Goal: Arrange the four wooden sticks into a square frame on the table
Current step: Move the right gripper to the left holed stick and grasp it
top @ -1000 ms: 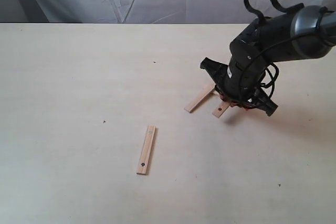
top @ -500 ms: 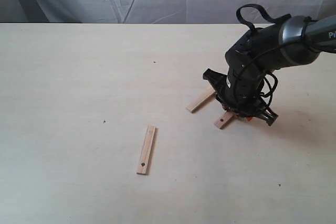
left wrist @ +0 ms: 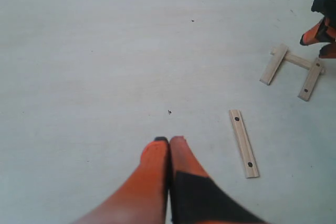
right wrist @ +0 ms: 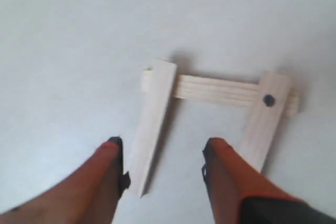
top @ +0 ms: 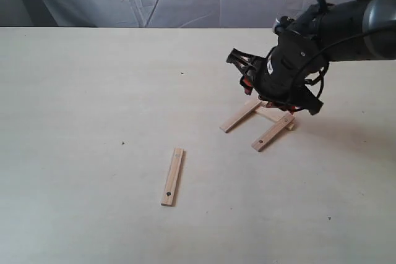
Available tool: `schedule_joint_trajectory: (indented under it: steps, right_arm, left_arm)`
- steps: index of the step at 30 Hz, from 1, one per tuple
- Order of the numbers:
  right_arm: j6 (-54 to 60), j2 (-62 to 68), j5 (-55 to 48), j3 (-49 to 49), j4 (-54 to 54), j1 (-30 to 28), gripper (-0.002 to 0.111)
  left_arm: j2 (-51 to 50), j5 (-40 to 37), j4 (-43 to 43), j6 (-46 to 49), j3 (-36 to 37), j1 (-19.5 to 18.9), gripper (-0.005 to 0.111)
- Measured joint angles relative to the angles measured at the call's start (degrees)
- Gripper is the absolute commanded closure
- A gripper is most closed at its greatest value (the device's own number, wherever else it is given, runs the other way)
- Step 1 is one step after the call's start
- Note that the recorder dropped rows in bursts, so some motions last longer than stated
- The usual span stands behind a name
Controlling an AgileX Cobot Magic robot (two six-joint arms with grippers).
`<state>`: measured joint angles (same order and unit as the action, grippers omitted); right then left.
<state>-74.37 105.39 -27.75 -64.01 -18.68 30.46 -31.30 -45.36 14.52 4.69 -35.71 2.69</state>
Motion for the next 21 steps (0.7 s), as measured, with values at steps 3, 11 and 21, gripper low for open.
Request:
schedule_joint_trajectory:
  steps: [3,11,21]
  right_arm:
    - [10.38,-1.76,-0.55,-1.35,4.36,2.18,0.061]
    - [24.28,0.50,-6.69,-6.59,12.54,11.79,0.061]
    - [23.00,7.20,-6.80,-6.81,16.17,21.39,0.061]
  left_arm:
    - [0.00,0.00,0.00,0.00,0.00,0.00,0.107]
    - [0.00,0.00,0.00,0.00,0.00,0.00,0.107]
    - [0.00,0.00,0.00,0.00,0.00,0.00,0.107]
